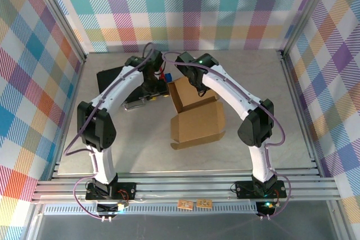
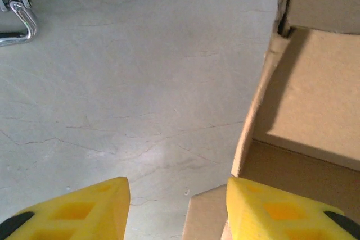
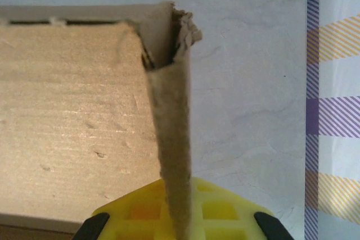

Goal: Fold the paper box

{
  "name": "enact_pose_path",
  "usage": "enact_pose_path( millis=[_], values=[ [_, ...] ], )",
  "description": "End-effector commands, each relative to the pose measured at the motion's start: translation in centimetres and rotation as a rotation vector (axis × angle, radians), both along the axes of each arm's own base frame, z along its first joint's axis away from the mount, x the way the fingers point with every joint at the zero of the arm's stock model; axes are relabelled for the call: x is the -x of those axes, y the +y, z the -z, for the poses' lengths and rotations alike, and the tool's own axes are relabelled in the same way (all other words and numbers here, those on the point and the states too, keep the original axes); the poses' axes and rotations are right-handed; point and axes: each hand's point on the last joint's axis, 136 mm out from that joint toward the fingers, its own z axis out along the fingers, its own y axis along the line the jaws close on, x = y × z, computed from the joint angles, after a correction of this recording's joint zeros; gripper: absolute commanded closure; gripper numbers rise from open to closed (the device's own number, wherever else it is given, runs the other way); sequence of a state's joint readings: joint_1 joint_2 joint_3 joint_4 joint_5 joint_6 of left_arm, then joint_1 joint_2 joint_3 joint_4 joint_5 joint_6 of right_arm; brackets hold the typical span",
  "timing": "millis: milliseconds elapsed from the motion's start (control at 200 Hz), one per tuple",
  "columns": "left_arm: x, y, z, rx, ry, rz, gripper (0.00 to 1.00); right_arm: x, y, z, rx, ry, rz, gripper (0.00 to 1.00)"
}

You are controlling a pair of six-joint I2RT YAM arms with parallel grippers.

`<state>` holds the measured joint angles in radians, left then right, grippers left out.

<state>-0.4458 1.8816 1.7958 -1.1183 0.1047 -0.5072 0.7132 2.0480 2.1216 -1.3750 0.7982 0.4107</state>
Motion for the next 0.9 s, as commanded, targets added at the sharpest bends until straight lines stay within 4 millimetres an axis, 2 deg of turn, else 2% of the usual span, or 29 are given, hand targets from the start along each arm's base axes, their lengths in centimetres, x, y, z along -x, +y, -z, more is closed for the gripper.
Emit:
enact_pose_path(
  millis=[0,115,135,385,720,895],
  values=[
    [0.4,-0.9,-1.2,0.092,-0.039,0.032,0.52,0.4,-0.3,0.2,-0.003,0.026,0.002,1.00],
    [0.8,-2.7,0.3,0.190,-0.002,0.050,0.50,0.4,-0.4,0.4,-0.013,0.036,0.009,1.00],
    [0.8,-2.9,0.6,0.194,0.000,0.050,0.46,0.4,-0.4,0.4,-0.013,0.039,0.010,1.00],
    [-0.3,-3.6,2.8,0.176,0.006,0.032,0.44,0.6,-0.4,0.5,-0.040,0.054,0.010,1.00],
    [-1.8,-2.8,6.6,0.054,0.008,-0.001,0.51,0.5,-0.3,0.6,-0.058,0.058,0.009,1.00],
    [-2.8,-3.5,7.8,0.076,-0.013,-0.013,0.57,0.8,0.1,1.4,-0.087,0.089,0.003,1.00]
  ],
)
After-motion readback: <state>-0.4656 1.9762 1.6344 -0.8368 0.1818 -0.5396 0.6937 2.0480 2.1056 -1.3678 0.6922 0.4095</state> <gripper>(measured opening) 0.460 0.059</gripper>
